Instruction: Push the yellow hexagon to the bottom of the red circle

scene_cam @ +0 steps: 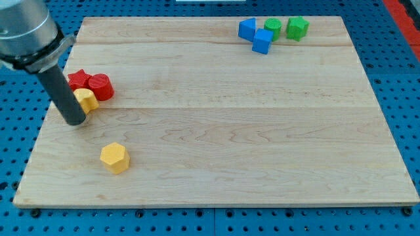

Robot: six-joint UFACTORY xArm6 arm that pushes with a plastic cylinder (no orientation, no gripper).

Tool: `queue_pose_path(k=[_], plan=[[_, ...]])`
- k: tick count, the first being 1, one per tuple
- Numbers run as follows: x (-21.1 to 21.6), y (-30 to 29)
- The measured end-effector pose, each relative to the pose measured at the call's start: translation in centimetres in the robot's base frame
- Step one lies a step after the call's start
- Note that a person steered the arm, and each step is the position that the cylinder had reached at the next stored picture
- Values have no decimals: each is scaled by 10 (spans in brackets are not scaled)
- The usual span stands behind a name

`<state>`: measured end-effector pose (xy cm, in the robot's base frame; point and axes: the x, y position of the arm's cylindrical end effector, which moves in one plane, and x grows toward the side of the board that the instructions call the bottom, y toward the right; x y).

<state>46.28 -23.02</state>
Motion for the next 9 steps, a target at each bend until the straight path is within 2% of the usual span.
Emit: queue_pose_path(k=[1,2,3,4,5,7,8,9], plan=[[-19,1],[4,39],[24,140],[98,150],[104,77],[78,17],[25,15],[32,17]])
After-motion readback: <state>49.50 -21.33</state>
